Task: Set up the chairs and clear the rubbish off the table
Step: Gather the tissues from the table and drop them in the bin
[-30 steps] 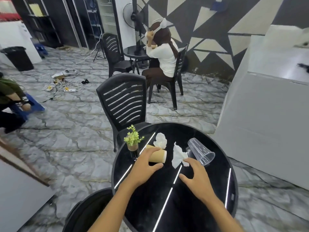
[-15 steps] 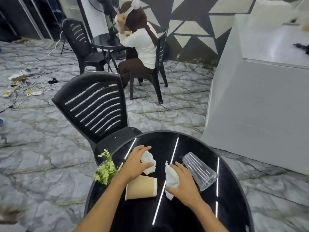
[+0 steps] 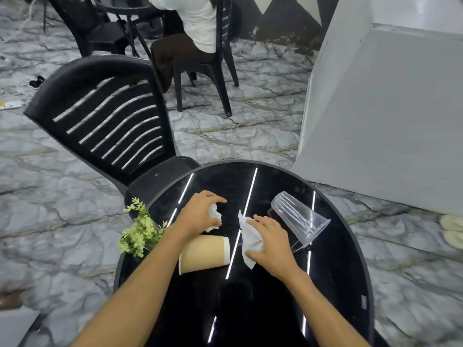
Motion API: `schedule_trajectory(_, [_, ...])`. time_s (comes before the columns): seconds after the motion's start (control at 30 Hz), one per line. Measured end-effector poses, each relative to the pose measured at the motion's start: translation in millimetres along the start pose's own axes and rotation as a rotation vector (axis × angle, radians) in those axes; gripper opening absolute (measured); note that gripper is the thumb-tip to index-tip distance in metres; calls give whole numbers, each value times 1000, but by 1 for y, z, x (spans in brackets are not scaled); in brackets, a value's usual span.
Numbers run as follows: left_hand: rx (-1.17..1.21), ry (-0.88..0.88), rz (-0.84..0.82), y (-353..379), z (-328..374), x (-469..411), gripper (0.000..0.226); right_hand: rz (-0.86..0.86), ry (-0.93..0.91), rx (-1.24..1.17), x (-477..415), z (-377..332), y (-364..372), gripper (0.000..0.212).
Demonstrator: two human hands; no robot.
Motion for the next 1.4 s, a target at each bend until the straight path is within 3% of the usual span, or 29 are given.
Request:
schedule_trajectory(0.13, [37,-9,49,-1,-2,0,41,16,-12,54,2,-2,2,52])
schedule_trajectory(0.43, [266,-65,248,-22,6,17,13,22,69,-238,11,-2,-5,41])
schedule_trajectory(0.67, [405,11,372,-43,27,68,15,102,17,-323,29,-22,-38,46])
schedule_trajectory(0.93, [608,19,541,-31,25,207,19,56,-153,-373,84,-82,-65,49])
schedule_trajectory(1.13, [600,-168,678,7,-26,338,19,-83,-303,-426,145,-140,-36,47])
schedule_trajectory(1.4, [679,-481,752,69,-114,475,18,-356,-394,-379,209,-202,65,51])
Point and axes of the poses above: each hand's wrist, its own x-axis away from the middle knuckle, its own y-axis out of the palm, z = x × y, the point moved 4 cm from there along -x, towards the middle knuckle
